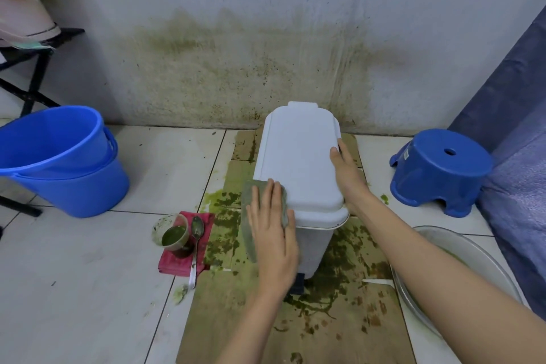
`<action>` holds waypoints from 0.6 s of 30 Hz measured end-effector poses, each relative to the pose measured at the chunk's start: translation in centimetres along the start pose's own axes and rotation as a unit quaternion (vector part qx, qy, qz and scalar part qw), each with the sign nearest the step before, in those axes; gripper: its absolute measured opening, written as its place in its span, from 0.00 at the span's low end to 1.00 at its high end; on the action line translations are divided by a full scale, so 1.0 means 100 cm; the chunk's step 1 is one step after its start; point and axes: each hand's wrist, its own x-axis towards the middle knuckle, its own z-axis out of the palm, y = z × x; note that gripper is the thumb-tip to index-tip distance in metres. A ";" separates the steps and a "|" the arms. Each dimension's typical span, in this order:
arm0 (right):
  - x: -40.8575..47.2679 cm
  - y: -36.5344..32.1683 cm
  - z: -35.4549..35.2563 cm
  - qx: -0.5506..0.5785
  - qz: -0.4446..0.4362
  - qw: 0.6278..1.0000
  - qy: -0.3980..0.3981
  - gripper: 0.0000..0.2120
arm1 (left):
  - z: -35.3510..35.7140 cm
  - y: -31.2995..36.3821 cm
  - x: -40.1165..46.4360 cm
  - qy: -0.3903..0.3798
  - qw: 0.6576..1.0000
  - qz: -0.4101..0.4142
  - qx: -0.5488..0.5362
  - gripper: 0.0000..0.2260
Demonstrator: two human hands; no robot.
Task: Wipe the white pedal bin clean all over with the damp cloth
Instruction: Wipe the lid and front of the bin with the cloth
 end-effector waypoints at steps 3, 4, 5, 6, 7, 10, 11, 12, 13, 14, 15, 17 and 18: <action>0.003 0.005 -0.003 -0.026 0.000 0.999 -0.024 0.30 | 0.006 0.010 0.004 -0.040 0.990 0.034 0.135 0.23; 0.004 0.007 -0.003 -0.024 0.007 0.999 -0.029 0.30 | 0.007 0.019 0.010 -0.071 0.981 0.045 0.176 0.25; -0.001 0.002 -0.002 -0.021 0.006 0.999 -0.036 0.29 | 0.008 0.028 0.016 -0.101 0.970 0.061 0.210 0.27; -0.006 -0.002 -0.003 -0.014 0.009 0.999 -0.034 0.28 | 0.011 0.038 0.024 -0.141 0.964 0.058 0.218 0.30; -0.012 -0.007 -0.004 0.001 0.012 0.999 -0.035 0.28 | 0.011 0.050 0.032 -0.182 0.962 0.034 0.202 0.32; -0.031 -0.014 -0.011 -0.008 0.055 0.998 0.015 0.28 | -0.012 0.080 0.056 -0.317 0.937 -0.144 0.012 0.26; -0.040 -0.018 -0.013 -0.089 0.062 0.992 0.070 0.28 | -0.027 0.086 0.063 -0.318 0.920 -0.205 -0.100 0.25; -0.049 -0.020 -0.014 -0.191 0.042 0.972 0.128 0.27 | -0.042 0.084 0.067 -0.306 0.900 -0.243 -0.193 0.26; -0.063 -0.023 -0.010 -0.277 -0.018 0.946 0.166 0.27 | -0.055 0.079 0.071 -0.290 0.888 -0.250 -0.255 0.27; -0.076 -0.022 -0.004 -0.338 -0.107 0.920 0.167 0.27 | -0.062 0.068 0.073 -0.267 0.887 -0.244 -0.286 0.28; -0.093 -0.022 0.008 -0.382 -0.206 0.891 0.133 0.28 | -0.068 0.059 0.076 -0.238 0.892 -0.236 -0.305 0.27; -0.110 -0.008 0.033 -0.488 -0.331 0.808 0.020 0.31 | -0.070 0.046 0.082 -0.174 0.906 -0.235 -0.307 0.24; -0.113 0.003 0.041 -0.528 -0.355 0.772 -0.007 0.32 | -0.069 0.044 0.083 -0.148 0.914 -0.233 -0.297 0.22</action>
